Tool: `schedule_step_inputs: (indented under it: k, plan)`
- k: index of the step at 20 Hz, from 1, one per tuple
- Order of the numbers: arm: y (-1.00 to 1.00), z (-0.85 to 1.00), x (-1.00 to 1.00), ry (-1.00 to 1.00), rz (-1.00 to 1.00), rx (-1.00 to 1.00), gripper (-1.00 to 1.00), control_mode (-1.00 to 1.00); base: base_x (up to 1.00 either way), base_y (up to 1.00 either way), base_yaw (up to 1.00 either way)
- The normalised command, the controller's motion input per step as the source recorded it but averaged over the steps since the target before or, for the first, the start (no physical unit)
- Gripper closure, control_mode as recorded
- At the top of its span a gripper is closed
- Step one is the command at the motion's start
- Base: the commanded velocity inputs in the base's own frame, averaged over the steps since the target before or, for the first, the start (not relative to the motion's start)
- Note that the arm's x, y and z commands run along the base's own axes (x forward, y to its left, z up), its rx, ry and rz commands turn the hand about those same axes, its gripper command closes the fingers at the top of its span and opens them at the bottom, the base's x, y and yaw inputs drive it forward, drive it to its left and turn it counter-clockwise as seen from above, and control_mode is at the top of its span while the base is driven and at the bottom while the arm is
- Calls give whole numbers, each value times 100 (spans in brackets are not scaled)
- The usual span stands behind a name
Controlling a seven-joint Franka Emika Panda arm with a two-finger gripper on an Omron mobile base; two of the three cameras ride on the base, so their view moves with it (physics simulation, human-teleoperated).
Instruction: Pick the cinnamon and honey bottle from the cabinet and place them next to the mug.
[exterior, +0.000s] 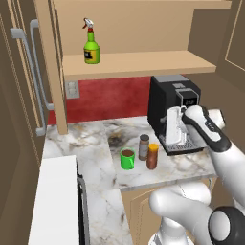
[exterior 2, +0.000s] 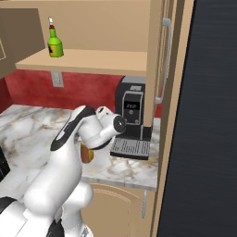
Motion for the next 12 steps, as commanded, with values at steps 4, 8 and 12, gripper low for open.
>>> schedule_step_inputs:
  k: [4,8,12]
  plan:
    - [0,59,-29,2,-29,1,-100,-100,0,0,0]
    - [0,63,-30,7,-36,2,-100,-100,0,0,0]
    - [0,62,-41,12,-41,7,-100,-100,0,0,0]
